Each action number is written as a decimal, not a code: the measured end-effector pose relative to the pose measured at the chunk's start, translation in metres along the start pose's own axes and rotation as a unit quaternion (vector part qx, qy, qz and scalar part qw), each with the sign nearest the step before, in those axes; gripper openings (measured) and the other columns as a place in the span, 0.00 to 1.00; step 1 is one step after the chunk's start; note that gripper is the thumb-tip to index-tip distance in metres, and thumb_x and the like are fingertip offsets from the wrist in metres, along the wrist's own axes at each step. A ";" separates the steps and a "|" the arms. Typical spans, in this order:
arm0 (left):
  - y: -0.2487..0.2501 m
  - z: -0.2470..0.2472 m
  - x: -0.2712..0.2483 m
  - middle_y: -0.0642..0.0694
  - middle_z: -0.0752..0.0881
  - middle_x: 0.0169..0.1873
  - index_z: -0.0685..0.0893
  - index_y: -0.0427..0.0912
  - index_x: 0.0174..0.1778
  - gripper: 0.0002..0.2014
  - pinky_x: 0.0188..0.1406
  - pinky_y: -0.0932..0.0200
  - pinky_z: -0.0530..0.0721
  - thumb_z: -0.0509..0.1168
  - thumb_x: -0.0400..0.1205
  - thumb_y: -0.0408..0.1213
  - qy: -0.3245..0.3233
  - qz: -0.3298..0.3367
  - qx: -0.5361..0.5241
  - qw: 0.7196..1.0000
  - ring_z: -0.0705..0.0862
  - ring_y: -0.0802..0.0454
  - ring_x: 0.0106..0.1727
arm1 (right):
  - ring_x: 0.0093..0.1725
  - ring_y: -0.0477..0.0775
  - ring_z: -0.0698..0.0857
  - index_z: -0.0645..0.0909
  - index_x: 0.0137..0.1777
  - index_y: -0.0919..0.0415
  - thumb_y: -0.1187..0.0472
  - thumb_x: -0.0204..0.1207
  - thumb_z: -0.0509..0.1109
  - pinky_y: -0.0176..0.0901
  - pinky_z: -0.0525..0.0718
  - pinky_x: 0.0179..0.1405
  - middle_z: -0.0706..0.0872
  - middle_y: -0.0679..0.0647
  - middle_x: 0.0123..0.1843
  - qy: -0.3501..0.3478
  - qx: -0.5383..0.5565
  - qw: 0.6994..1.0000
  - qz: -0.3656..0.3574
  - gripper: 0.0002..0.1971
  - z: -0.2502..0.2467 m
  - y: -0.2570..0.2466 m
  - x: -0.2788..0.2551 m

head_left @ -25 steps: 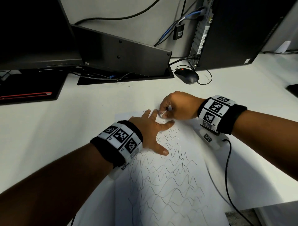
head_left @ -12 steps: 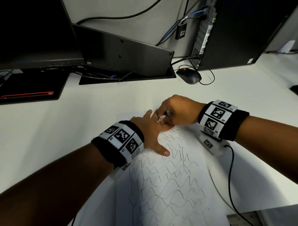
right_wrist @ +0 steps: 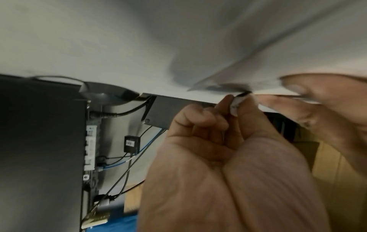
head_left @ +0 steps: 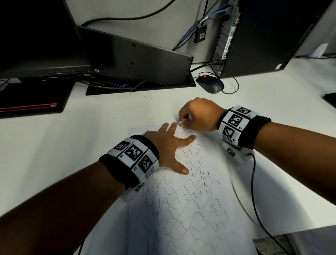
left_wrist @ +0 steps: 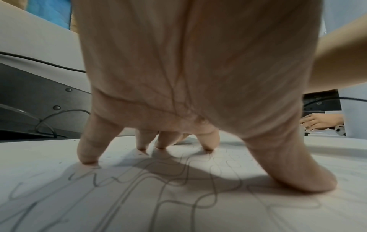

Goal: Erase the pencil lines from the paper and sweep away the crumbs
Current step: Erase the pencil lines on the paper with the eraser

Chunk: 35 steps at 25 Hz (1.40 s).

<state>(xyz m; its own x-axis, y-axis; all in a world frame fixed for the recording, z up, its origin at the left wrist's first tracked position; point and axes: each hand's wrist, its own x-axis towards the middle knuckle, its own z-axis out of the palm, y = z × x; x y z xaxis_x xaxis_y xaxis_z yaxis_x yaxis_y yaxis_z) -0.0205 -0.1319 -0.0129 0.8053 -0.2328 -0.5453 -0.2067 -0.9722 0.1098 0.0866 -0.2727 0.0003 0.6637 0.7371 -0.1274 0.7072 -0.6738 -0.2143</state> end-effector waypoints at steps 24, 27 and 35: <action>-0.003 0.002 -0.002 0.43 0.34 0.86 0.40 0.77 0.81 0.49 0.80 0.29 0.56 0.67 0.72 0.71 -0.009 0.011 -0.004 1.000 0.32 0.42 0.86 | 0.41 0.48 0.85 0.89 0.44 0.52 0.57 0.71 0.73 0.44 0.85 0.43 0.88 0.45 0.39 -0.055 0.031 0.997 -0.045 0.04 -0.001 -0.004 -0.008; -0.002 0.001 -0.003 0.42 0.33 0.86 0.40 0.77 0.81 0.49 0.81 0.29 0.57 0.67 0.73 0.71 -0.005 0.012 -0.004 1.000 0.32 0.43 0.86 | 0.41 0.51 0.84 0.88 0.43 0.53 0.58 0.70 0.71 0.49 0.86 0.45 0.88 0.45 0.39 -0.016 0.011 1.000 -0.021 0.06 -0.002 0.003 -0.006; -0.006 0.003 -0.013 0.44 0.38 0.87 0.45 0.76 0.83 0.48 0.82 0.37 0.59 0.68 0.72 0.70 0.012 0.015 -0.012 1.000 0.37 0.46 0.87 | 0.44 0.52 0.84 0.88 0.48 0.60 0.61 0.75 0.71 0.44 0.83 0.47 0.90 0.52 0.45 0.047 0.076 0.996 -0.001 0.07 -0.011 0.015 -0.004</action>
<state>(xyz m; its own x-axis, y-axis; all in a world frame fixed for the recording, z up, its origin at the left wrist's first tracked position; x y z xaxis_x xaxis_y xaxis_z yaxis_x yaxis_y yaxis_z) -0.0314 -0.1226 -0.0096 0.8122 -0.2626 -0.5210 -0.2184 -0.9649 0.1458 0.0974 -0.2864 0.0079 0.6875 0.7252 -0.0375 0.6676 -0.6515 -0.3604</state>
